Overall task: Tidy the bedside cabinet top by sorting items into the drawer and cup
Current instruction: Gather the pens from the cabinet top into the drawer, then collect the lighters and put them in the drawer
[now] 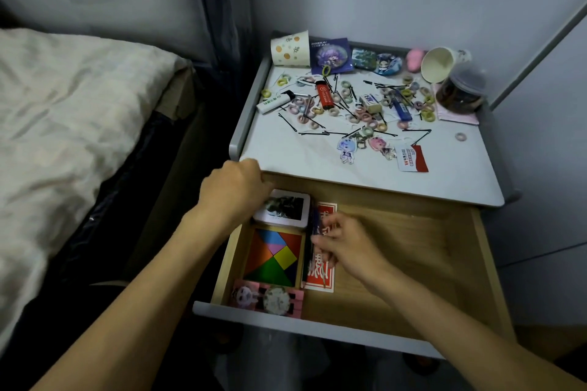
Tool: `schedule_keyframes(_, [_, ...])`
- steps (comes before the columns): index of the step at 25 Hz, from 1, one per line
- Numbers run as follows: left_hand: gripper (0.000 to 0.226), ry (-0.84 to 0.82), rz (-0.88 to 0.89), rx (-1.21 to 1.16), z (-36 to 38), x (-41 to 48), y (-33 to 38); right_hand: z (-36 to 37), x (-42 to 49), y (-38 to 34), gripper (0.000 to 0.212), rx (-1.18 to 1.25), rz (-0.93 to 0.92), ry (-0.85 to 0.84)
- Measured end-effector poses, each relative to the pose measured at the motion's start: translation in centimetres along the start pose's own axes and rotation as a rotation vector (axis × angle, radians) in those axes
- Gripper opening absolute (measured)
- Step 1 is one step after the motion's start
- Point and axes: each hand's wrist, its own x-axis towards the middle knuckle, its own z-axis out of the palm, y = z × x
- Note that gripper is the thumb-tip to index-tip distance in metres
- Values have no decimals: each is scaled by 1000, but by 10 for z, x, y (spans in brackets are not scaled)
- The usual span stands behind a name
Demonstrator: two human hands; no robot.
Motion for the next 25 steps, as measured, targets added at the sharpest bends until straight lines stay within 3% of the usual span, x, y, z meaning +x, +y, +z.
schedule_keyframes(4, [27, -152, 18, 32, 17, -3, 4, -4, 37, 21, 20, -133, 100, 177])
schedule_keyframes(9, [24, -136, 17, 20, 20, -1, 3, 10, 68, 30, 3, -260, 81, 292])
schedule_keyframes(13, [27, -107, 41, 70, 21, 1, 4, 13, 68, 38, 14, -459, -32, 369])
schedule_keyframes(19, [29, -148, 23, 42, 17, 3, 5, 8, 73, 39, 16, -390, -23, 341])
schedule_keyframes(25, [25, -84, 84, -66, 10, -5, 9, -4, 47, 31, 15, -427, -98, 303])
